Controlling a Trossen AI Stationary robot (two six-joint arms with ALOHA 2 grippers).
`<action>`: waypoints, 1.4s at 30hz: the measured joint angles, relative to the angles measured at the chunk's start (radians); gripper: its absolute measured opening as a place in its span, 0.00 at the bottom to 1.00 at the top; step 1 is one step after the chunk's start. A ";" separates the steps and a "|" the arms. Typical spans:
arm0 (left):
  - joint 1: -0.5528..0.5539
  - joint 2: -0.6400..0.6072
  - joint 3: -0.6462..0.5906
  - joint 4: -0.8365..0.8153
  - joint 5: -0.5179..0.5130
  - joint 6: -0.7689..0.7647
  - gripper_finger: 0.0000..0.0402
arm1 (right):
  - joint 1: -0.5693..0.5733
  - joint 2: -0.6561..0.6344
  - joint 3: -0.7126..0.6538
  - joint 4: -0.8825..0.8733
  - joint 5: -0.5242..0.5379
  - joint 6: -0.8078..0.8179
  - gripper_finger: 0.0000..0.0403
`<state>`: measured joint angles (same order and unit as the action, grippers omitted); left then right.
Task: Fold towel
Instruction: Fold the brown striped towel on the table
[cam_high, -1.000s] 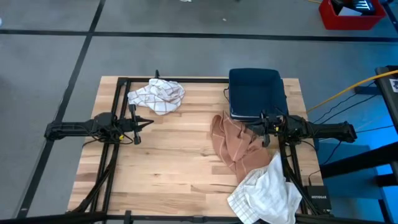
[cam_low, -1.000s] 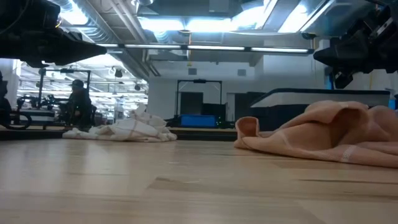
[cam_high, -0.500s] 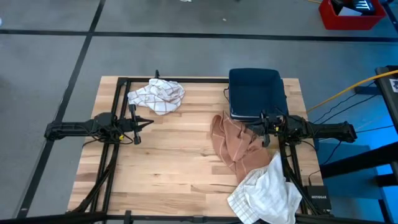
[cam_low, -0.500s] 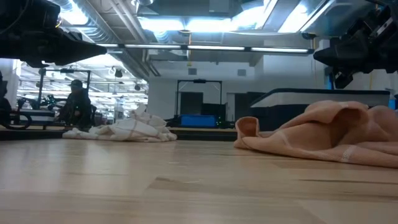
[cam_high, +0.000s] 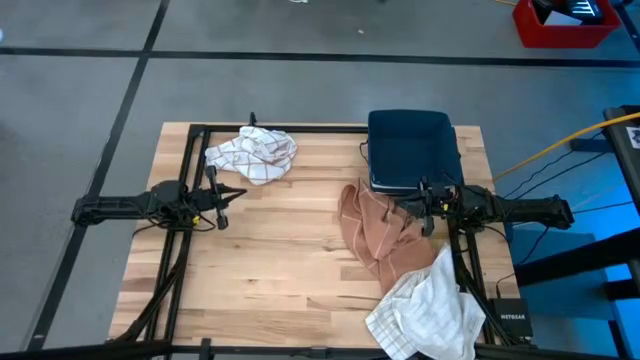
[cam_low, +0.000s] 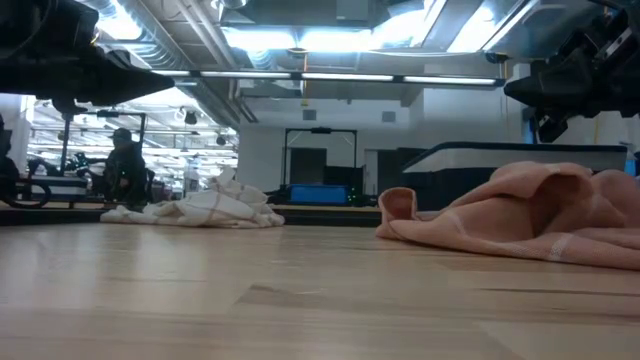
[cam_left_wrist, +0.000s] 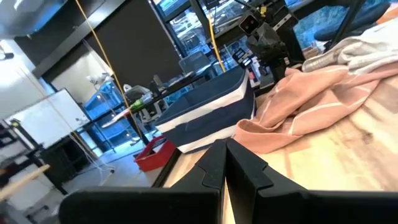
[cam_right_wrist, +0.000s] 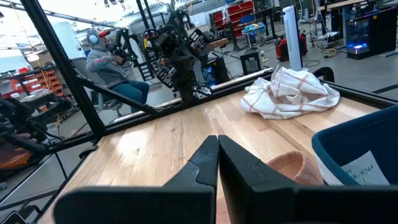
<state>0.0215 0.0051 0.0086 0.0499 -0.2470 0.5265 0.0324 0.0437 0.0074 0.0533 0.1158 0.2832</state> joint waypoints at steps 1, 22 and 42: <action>-0.001 0.000 0.000 0.005 0.002 -0.029 0.01 | 0.000 0.000 0.000 0.008 0.000 0.000 0.04; 0.086 0.160 0.105 0.361 -0.079 -0.753 0.01 | 0.000 0.039 0.012 0.144 0.302 0.279 0.04; 0.421 0.925 0.684 -0.429 -0.206 -0.674 0.01 | 0.000 0.328 0.015 0.387 0.338 0.179 0.04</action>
<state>0.4423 0.9303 0.6930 -0.3789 -0.4534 -0.1478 0.0322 0.3716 0.0227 0.4407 0.4538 0.4625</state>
